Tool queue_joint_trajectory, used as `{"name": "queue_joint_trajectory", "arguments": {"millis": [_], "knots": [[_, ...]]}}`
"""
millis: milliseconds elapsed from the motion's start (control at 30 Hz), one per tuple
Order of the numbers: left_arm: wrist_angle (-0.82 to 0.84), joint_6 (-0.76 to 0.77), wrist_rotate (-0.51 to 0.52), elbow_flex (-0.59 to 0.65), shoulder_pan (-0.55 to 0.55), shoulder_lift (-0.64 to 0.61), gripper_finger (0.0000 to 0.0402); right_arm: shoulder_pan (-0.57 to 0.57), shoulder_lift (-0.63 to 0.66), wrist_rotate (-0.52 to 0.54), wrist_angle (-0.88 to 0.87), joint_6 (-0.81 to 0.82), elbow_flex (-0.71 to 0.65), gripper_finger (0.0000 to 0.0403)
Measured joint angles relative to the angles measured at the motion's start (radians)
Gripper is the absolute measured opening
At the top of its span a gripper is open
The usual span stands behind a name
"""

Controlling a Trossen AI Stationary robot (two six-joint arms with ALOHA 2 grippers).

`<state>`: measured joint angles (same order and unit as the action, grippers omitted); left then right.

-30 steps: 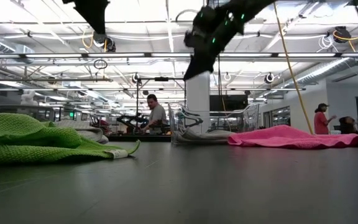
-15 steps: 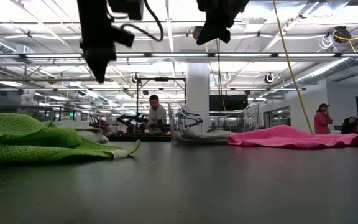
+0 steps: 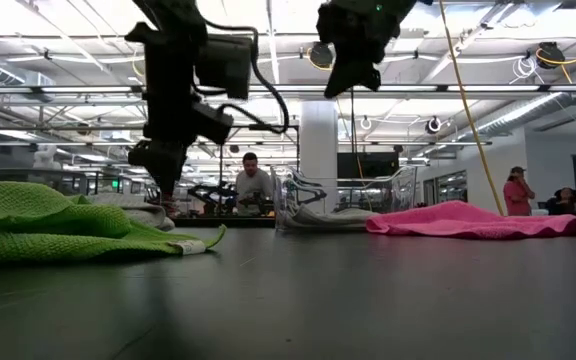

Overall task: Fold microfiber towels
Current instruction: Fold the gray microfiber cloth

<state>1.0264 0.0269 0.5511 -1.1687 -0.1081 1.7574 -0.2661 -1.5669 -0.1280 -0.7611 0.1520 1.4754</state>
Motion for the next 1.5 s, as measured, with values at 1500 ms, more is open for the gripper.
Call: {"name": "queue_joint_trajectory", "arguments": {"millis": [1500], "knots": [[0.041,-0.146,-0.305,0.022,-0.214,0.047,0.0239,0.003,0.0,-0.059,0.16,0.169,-0.07,0.0]]}}
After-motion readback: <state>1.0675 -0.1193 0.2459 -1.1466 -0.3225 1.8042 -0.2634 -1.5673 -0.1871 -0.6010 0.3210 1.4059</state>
